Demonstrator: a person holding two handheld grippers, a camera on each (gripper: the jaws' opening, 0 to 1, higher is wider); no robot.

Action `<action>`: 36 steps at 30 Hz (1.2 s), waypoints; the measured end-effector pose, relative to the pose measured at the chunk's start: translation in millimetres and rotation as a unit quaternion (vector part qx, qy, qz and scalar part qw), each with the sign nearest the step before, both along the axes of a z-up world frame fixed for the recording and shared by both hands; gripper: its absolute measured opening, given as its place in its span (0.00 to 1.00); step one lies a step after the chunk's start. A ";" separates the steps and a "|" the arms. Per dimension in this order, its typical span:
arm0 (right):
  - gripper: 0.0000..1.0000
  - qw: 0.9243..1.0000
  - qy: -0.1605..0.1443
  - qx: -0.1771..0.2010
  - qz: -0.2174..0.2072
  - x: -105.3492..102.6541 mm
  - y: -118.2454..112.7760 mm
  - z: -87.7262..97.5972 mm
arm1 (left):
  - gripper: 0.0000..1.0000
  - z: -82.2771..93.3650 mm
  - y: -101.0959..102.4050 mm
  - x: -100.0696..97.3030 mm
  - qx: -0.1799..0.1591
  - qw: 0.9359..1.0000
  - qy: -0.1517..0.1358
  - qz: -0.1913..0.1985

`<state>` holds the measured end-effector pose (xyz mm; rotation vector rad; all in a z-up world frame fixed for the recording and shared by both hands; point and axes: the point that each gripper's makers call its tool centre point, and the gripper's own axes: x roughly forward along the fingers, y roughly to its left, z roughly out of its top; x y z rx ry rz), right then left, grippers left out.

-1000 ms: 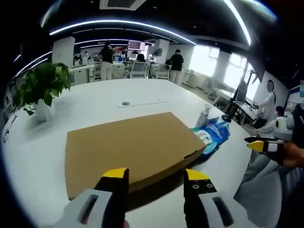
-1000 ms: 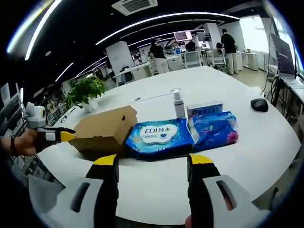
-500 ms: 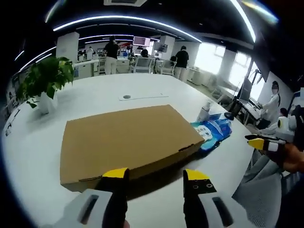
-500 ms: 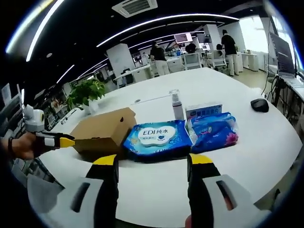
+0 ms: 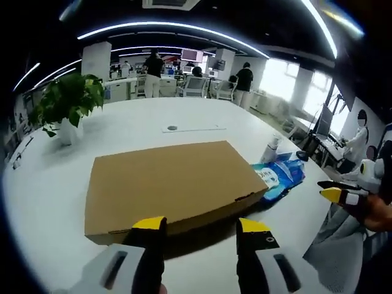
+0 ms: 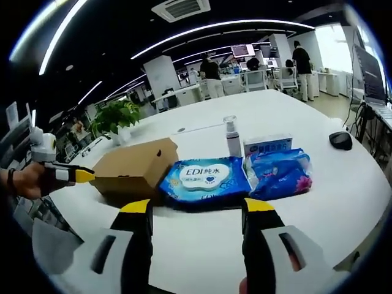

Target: Operate the shoe box by opening the lid, removing the specified soft item, and placing it in the target area until the item is outside and the box remains undamaged.

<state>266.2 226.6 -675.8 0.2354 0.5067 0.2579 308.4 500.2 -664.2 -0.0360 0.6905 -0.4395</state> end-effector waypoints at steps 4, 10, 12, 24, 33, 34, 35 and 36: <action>0.56 1.000 -0.002 -0.005 0.007 1.1 4.6 -0.6 | 0.47 1.7 7.9 -2.6 -0.006 1.000 -0.001 0.009; 0.56 1.000 -0.002 -0.010 0.014 -0.1 8.2 -3.8 | 0.47 -0.1 21.5 -7.4 -0.004 1.000 0.001 0.019; 0.56 1.000 -0.002 -0.010 0.012 -0.6 7.4 -5.1 | 0.47 -1.1 25.2 -9.0 -0.005 1.000 0.005 0.022; 0.56 1.000 0.000 -0.012 0.012 -10.6 5.0 -9.9 | 0.47 -0.6 19.4 -6.9 -0.005 1.000 0.008 0.021; 0.57 0.997 -0.005 -0.037 0.064 -10.6 14.0 -8.0 | 0.47 7.9 16.1 -9.5 0.000 1.000 -0.005 0.027; 0.57 0.997 -0.003 -0.033 0.069 -9.9 11.1 -7.1 | 0.47 9.7 16.9 -11.1 0.003 0.999 -0.009 0.034; 0.57 0.997 -0.004 -0.031 0.071 -8.7 8.3 -5.9 | 0.47 10.6 17.3 -12.3 0.003 0.999 -0.013 0.039; 0.57 0.997 -0.006 -0.030 0.074 -6.6 4.2 -3.5 | 0.47 10.3 17.8 -14.9 0.004 0.999 -0.015 0.045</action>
